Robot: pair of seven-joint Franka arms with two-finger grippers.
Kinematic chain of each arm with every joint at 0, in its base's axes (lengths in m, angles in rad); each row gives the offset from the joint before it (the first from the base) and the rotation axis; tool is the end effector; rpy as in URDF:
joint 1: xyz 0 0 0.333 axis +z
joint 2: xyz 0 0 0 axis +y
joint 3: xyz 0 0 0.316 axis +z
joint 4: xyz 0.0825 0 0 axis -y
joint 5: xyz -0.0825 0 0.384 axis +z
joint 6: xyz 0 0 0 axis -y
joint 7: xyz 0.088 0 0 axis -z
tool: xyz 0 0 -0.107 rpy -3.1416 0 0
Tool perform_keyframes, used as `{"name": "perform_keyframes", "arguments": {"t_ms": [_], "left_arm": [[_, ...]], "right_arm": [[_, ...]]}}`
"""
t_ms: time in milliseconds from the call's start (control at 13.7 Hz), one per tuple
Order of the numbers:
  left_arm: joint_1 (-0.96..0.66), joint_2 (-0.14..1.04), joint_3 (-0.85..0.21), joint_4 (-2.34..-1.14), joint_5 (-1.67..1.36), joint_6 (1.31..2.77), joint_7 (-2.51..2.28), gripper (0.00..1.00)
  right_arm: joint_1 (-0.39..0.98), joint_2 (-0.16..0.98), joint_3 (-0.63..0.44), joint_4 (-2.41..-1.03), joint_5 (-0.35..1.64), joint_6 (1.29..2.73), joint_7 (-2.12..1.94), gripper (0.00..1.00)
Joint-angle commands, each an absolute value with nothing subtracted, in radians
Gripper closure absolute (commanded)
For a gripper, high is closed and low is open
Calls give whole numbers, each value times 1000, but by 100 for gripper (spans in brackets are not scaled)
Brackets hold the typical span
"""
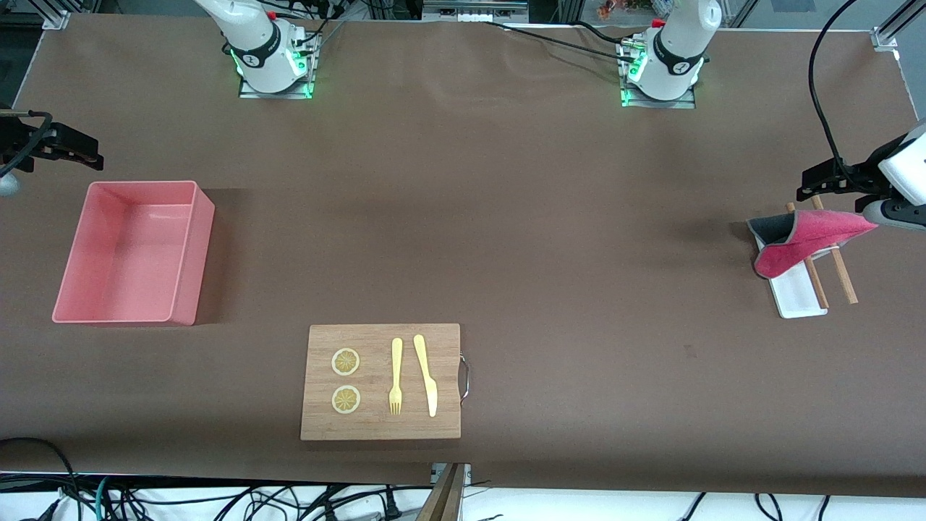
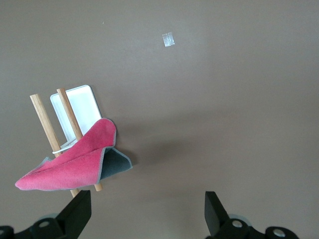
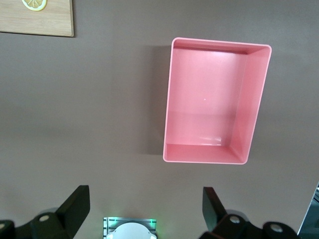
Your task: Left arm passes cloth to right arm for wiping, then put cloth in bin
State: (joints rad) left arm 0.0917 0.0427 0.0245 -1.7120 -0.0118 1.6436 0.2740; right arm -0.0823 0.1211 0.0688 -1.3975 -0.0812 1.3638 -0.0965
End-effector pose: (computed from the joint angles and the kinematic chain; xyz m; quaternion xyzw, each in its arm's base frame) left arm 0.5605 0.0640 0.5400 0.9954 -0.0779 -0.0534 0.0160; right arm 0.5694 -0.0203 0.6203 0.9957 0.0362 -0.0790 0.0318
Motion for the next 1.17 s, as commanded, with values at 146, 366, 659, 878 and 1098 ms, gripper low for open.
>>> {"name": "perform_keyframes", "arguments": {"t_ms": [146, 366, 659, 878, 1098], "left_arm": [[97, 32, 25, -1717, -17, 1640, 261, 0], [109, 44, 25, -1715, -17, 1640, 262, 0], [110, 60, 25, -1709, -15, 1641, 276, 0], [149, 113, 38, -1704, -12, 1651, 279, 0], [239, 239, 37, -1692, 101, 1658, 389, 0]], "right_arm": [[-91, 121, 69, -1390, -64, 1361, -107, 0], [-91, 121, 69, -1390, -64, 1361, -107, 0], [-91, 121, 69, -1390, -64, 1361, -107, 0], [-91, 121, 69, -1390, -64, 1361, -107, 0], [-92, 121, 69, -1390, -64, 1361, -107, 0]]}}
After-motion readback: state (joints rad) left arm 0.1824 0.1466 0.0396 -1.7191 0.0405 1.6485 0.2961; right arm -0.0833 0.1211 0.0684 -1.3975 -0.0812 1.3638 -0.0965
